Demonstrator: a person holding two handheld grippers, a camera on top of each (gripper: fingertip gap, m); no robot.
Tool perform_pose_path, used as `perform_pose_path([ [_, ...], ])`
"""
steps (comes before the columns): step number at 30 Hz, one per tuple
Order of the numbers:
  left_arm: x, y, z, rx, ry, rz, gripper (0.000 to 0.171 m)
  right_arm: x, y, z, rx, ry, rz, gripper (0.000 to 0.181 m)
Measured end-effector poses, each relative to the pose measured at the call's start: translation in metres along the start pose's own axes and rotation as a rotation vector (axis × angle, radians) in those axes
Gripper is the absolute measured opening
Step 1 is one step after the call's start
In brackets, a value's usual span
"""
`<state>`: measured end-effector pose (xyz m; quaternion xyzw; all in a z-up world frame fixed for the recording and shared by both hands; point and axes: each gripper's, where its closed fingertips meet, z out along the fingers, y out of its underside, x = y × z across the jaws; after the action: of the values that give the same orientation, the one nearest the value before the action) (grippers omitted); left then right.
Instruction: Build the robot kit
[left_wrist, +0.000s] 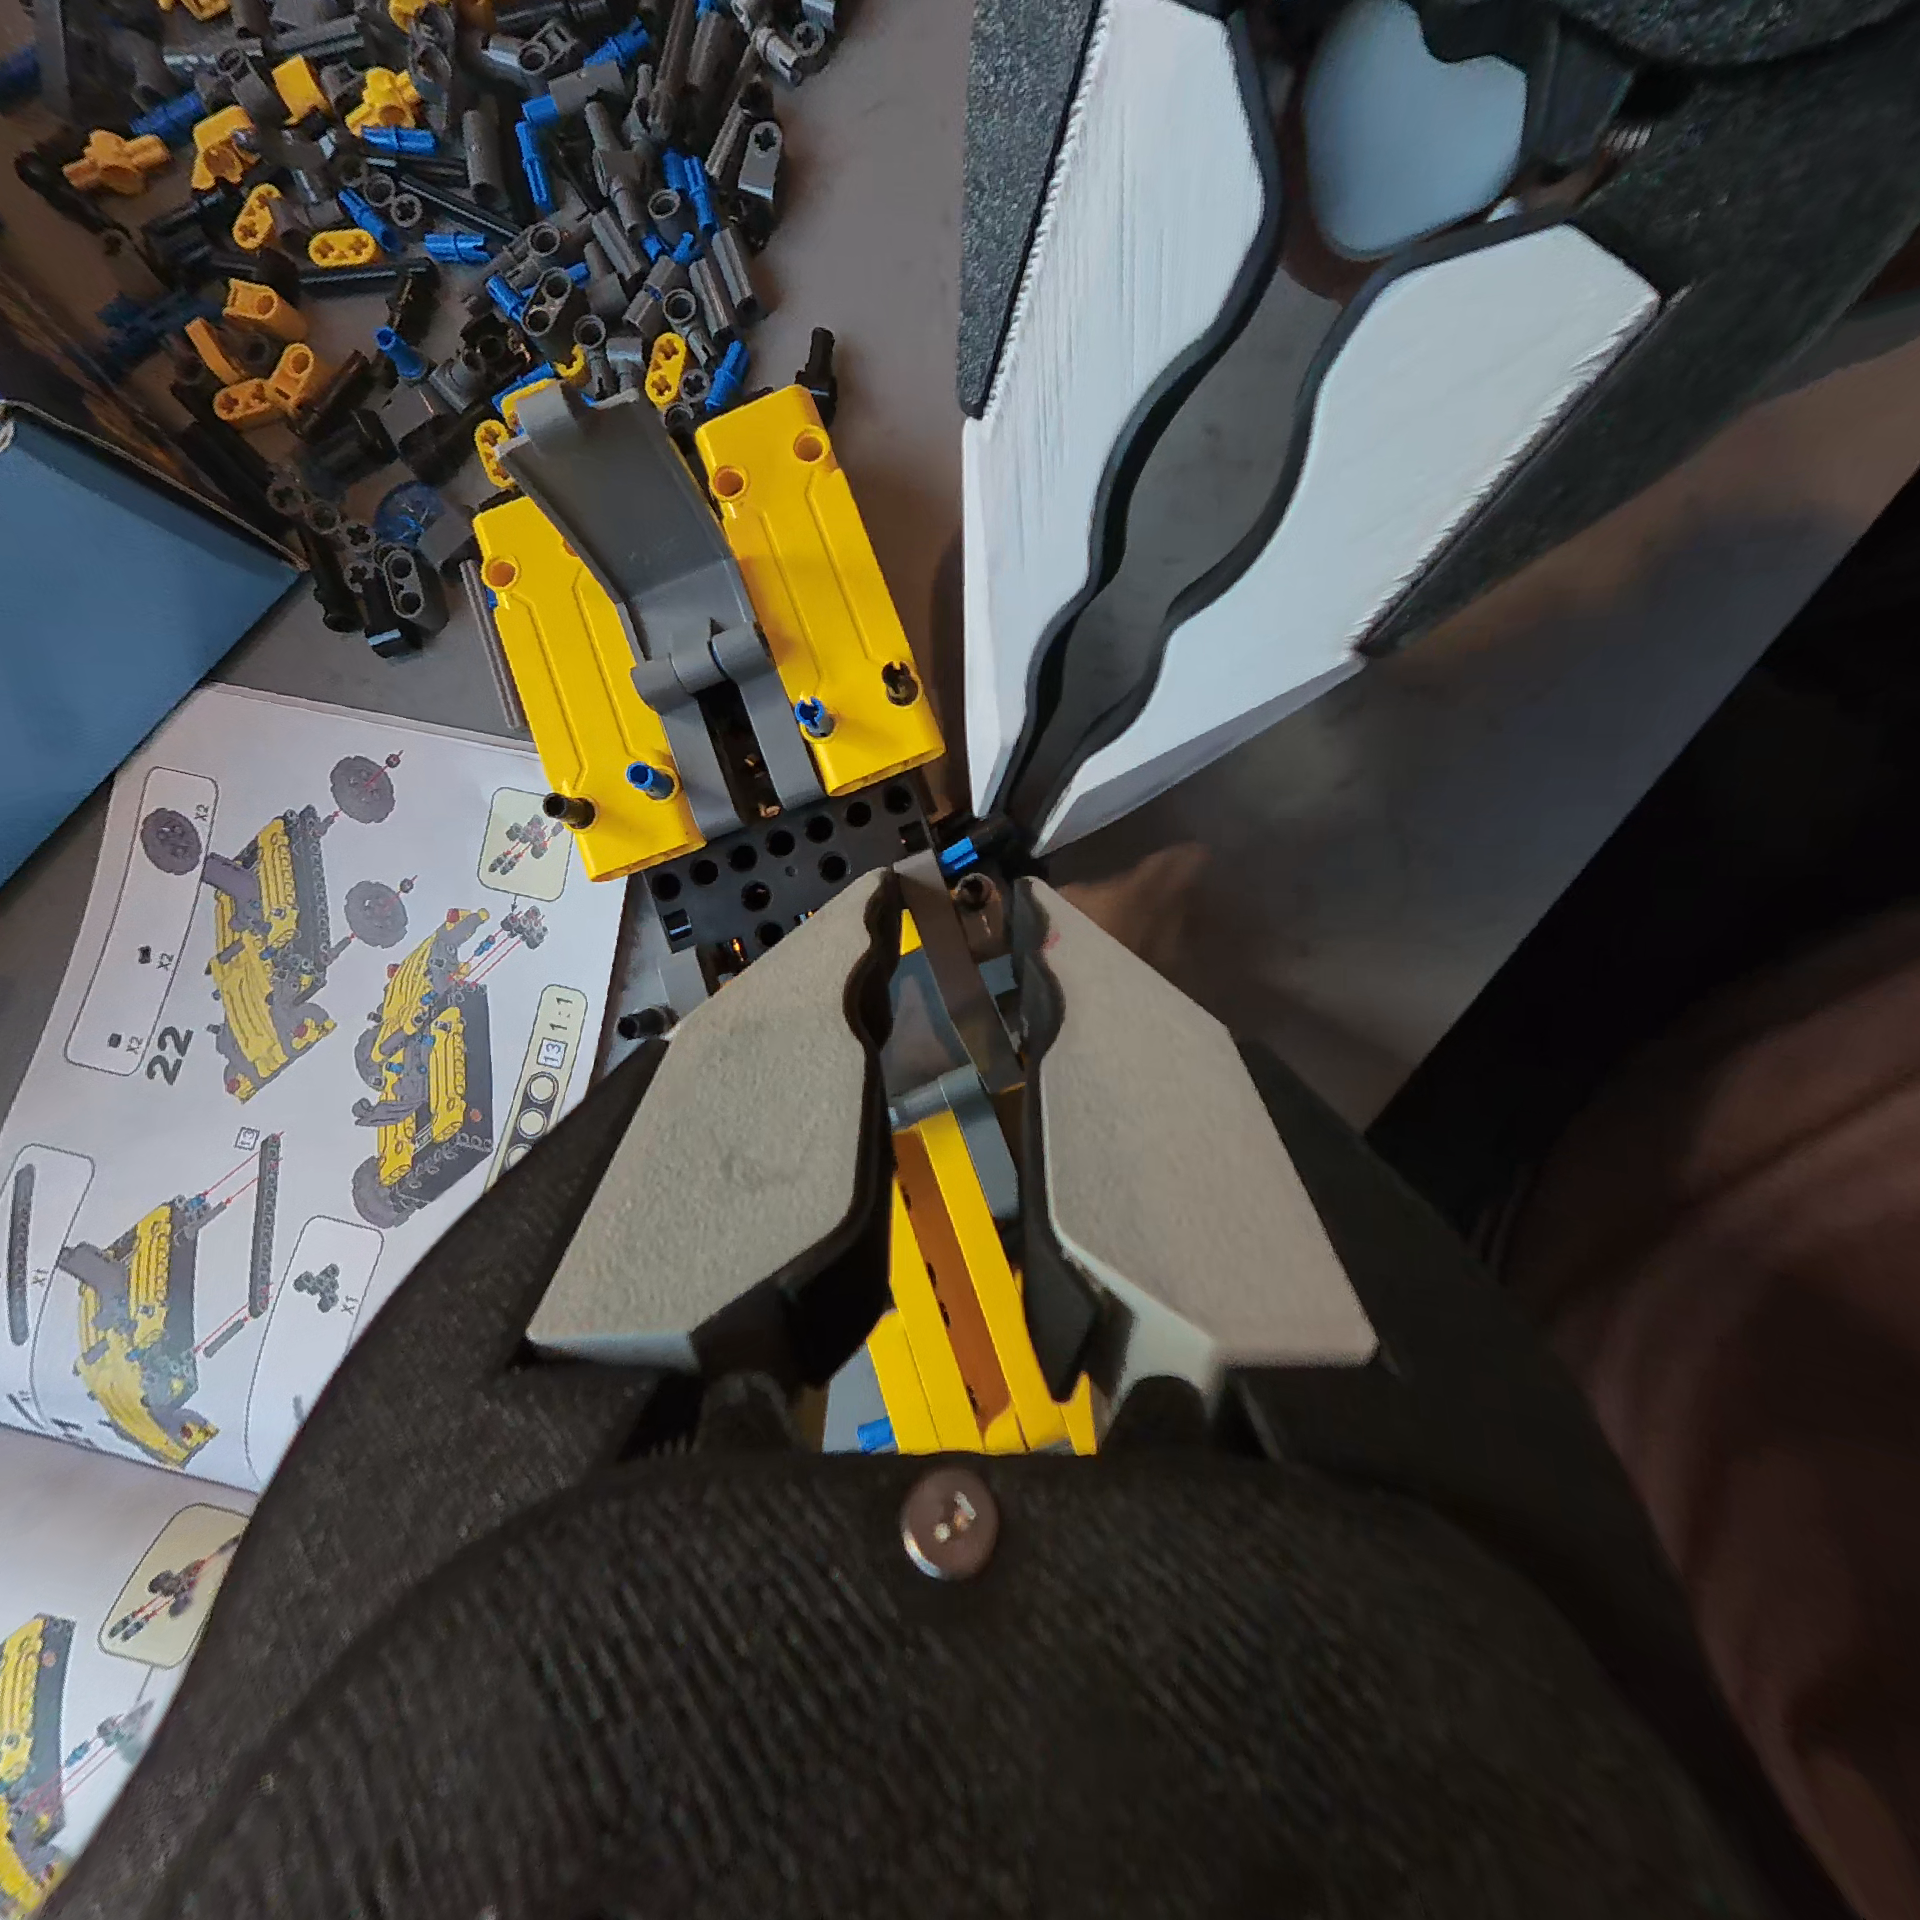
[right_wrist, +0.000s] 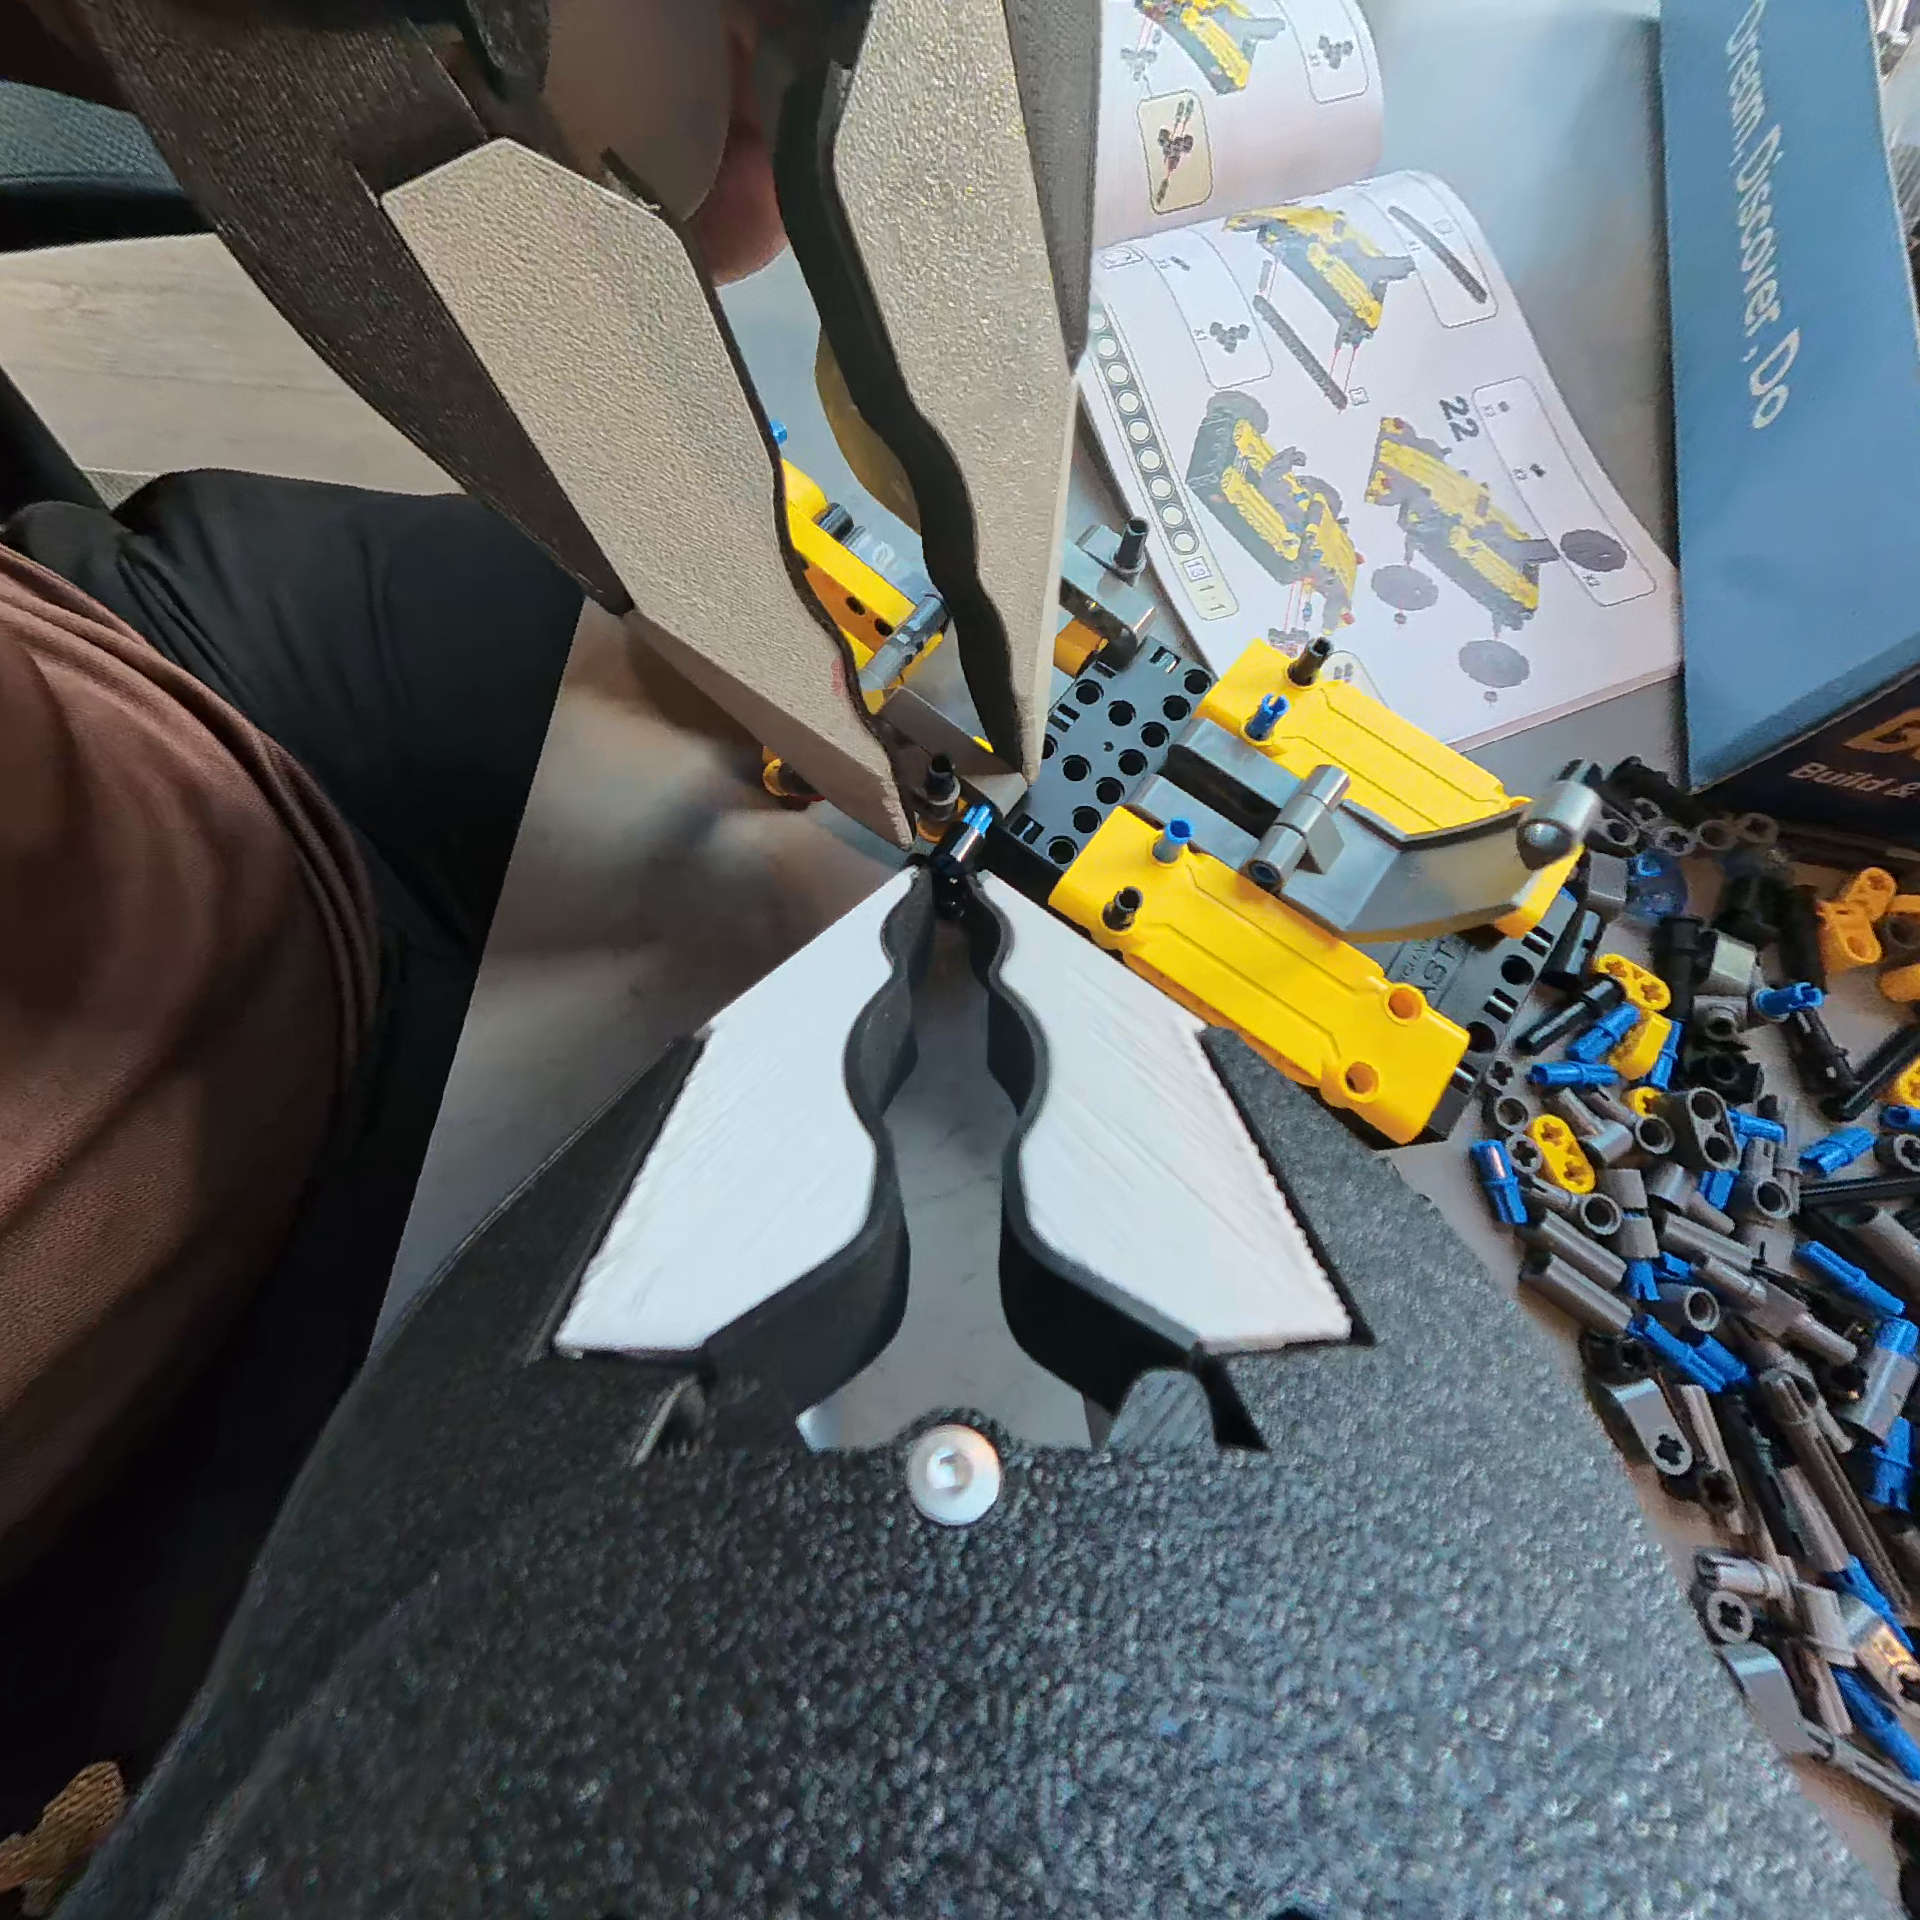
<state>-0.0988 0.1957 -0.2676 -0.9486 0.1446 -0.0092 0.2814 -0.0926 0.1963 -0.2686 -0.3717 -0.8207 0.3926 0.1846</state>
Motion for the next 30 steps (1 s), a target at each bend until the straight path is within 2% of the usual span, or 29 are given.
perform_pose_path([
  [7,0.001,0.0,0.001,0.012,-0.002,-0.023,0.018,-0.003,0.001,0.004,-0.024,0.019,-0.014,0.001],
  [12,0.0,0.0,0.0,0.01,0.006,-0.015,0.018,0.002,0.002,0.0,-0.004,-0.005,0.044,0.001],
  [17,0.022,-0.01,0.004,0.06,0.129,-0.073,0.019,0.011,-0.015,-0.01,0.073,0.053,0.019,0.0],
  [19,0.016,-0.009,0.005,0.043,0.059,-0.007,0.017,0.013,-0.014,-0.012,0.082,0.083,0.014,0.0],
  [30,0.015,-0.008,0.004,0.047,0.038,0.001,0.02,0.001,-0.005,-0.022,0.13,0.053,0.028,0.0],
])
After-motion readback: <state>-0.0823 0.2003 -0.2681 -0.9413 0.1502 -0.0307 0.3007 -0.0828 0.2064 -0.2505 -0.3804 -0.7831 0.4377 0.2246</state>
